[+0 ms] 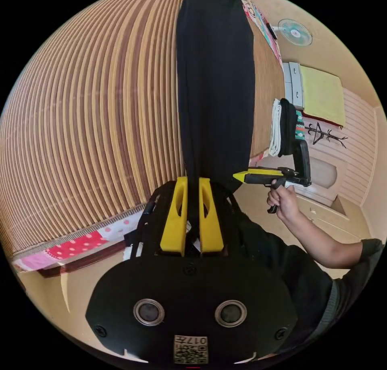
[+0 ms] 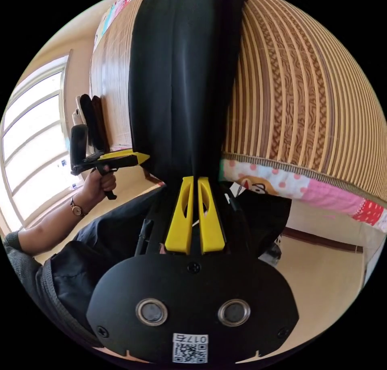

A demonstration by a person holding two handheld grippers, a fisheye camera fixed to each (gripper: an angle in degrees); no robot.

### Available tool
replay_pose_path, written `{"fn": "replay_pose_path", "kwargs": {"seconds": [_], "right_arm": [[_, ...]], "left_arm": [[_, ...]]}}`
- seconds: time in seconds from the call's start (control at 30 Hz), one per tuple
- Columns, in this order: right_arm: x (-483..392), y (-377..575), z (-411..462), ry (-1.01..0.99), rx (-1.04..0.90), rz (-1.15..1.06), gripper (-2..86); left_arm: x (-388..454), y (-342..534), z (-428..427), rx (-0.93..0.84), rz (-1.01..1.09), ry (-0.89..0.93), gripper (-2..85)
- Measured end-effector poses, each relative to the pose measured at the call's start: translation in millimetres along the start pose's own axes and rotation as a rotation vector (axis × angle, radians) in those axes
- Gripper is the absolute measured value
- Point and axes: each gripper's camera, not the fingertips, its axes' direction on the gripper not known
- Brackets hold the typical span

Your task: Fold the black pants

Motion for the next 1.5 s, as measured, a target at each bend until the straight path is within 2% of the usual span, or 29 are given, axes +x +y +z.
{"fn": "replay_pose_path", "kwargs": {"seconds": [0.1, 0.17, 0.27, 0.37, 0.43, 0.6, 0.73, 0.97, 1.1, 1.17, 1.23, 1.37, 1.5], "right_arm": [[11, 26, -20, -0.098, 0.070, 0.002, 4.5], [24, 31, -56, -0.179, 0.191, 0.010, 7.3], [44, 10, -94, -0.293, 0.276, -0.002, 10.2], [54, -26, -116, -0.287, 0.307, -0.010, 10.9], [51, -50, -120, -0.302, 0.288, -0.044, 10.6], [51, -83, -104, -0.484, 0.186, -0.059, 6.3], [49, -40, -126, -0.680, 0.303, -0.114, 3.7], [-10, 84, -188, -0.943, 0.448, -0.344, 2.8], [-69, 130, -236, -0.955, 0.539, -0.483, 2.7], [-116, 160, -276, -0.941, 0.581, -0.641, 2.6], [-153, 186, -307, -0.936, 0.611, -0.771, 2.6], [-235, 250, -378, -0.929, 0.655, -1.128, 2.4], [-285, 291, -425, -0.876, 0.714, -1.255, 2.3]], "left_arm": [[10, 20, 17, -0.091, -0.008, -0.029, 5.7], [9, 28, 3, 0.000, -0.012, -0.024, 6.0], [-9, 20, -30, 0.141, -0.034, 0.097, 8.2], [-29, -7, -52, 0.213, -0.047, 0.168, 10.8], [-33, -29, -56, 0.192, -0.019, 0.202, 11.4], [-24, -71, -25, -0.045, -0.011, 0.286, 6.8], [-9, -44, -33, -0.006, 0.041, 0.275, 4.9], [23, 79, -89, 0.196, 0.249, 0.547, 3.8], [66, 143, -126, 0.352, 0.342, 0.676, 3.7], [92, 165, -150, 0.421, 0.409, 0.698, 3.7], [124, 187, -178, 0.487, 0.510, 0.696, 3.6], [219, 249, -248, 0.593, 0.889, 0.603, 3.6], [301, 305, -294, 0.660, 1.162, 0.494, 3.7]]}}
